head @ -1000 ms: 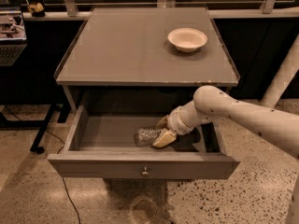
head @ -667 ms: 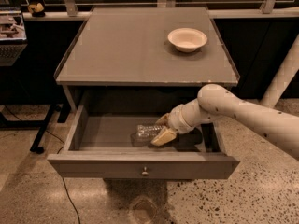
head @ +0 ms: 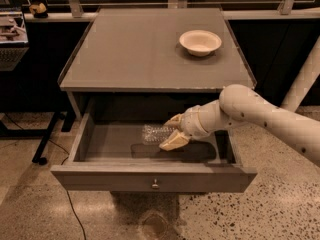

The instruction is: Pick water bottle from top drawer and place on counter

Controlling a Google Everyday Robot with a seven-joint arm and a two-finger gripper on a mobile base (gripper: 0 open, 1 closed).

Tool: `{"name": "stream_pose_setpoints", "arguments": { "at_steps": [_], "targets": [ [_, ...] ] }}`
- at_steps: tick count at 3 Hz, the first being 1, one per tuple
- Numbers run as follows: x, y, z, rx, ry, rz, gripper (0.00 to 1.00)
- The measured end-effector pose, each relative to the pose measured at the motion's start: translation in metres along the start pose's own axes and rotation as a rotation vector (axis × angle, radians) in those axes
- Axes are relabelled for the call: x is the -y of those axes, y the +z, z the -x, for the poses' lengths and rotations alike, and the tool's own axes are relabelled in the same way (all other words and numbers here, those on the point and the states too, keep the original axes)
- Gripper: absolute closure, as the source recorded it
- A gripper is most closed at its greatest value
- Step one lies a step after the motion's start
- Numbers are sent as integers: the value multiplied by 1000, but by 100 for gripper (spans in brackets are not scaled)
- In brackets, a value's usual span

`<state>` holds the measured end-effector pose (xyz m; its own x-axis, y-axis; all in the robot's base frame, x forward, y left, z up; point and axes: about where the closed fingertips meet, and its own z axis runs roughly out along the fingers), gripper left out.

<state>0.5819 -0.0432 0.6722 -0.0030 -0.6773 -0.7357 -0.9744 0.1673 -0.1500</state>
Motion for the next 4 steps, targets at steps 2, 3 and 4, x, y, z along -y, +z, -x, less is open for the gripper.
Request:
{"name": "stream_pose_setpoints", "arguments": {
  "at_steps": [2,3,4],
  "targets": [
    [-9,-35,38,21,-37,-33,100],
    [-3,-60,71,10,-107,-45,100],
    [9,-87,111,-13,-194,-52,100]
  ]
}}
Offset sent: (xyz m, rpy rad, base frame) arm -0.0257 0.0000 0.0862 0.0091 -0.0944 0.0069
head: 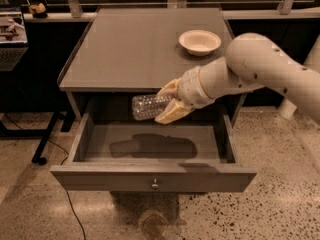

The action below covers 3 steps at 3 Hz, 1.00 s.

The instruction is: Pick water bottle from top drawer and place on counter

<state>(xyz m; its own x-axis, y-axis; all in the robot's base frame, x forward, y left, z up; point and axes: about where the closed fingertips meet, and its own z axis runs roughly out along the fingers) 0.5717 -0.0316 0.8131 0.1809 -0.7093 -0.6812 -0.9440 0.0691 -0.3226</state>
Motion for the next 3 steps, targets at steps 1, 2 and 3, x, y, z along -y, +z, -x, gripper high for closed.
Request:
{"name": "stream_pose_setpoints", "arguments": {
  "at_steps": [1,2,3],
  "targets": [
    [20,-16,30,-25,-65,3,100],
    [42,-24,46,-17,-91,3,100],
    [76,-14,43,29,-61,-17,100]
  ]
}}
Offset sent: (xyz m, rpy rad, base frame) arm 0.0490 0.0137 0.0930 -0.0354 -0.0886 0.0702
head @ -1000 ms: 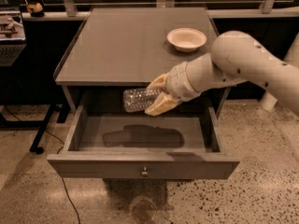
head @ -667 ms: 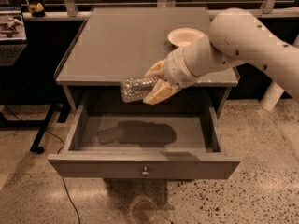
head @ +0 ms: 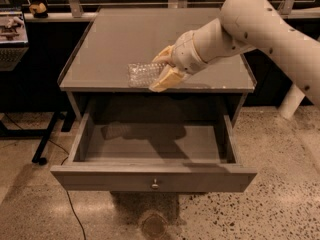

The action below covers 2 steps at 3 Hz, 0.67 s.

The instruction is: Pick water bottle from top drawer and place on counter

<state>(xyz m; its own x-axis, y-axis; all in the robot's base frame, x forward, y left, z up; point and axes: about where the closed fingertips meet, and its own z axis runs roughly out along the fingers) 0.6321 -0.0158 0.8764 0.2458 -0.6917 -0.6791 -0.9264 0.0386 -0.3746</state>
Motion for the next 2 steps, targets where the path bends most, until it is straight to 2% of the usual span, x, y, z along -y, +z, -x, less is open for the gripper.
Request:
{"name": "stream_pose_setpoints", "arguments": {
  "at_steps": [1,2],
  "targets": [
    [31,32,-14,32,41,3,100],
    [57,72,-24,55,67,27,100]
  ]
}}
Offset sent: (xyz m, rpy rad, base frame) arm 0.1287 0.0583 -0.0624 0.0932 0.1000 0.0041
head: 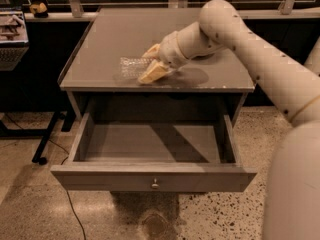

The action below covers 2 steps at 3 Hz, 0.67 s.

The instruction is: Pick water bottle from top drawer and place on counter

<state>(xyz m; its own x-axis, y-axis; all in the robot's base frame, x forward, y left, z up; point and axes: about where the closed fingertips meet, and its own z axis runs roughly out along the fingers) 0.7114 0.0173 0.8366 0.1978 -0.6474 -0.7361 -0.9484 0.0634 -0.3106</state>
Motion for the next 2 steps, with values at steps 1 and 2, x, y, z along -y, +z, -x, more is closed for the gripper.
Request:
{"name": "stream_pose_setpoints", "arguments": {
  "at_steps": [1,2],
  "targets": [
    [4,1,3,1,1,1,100],
    [4,1,3,1,1,1,82]
  ]
}}
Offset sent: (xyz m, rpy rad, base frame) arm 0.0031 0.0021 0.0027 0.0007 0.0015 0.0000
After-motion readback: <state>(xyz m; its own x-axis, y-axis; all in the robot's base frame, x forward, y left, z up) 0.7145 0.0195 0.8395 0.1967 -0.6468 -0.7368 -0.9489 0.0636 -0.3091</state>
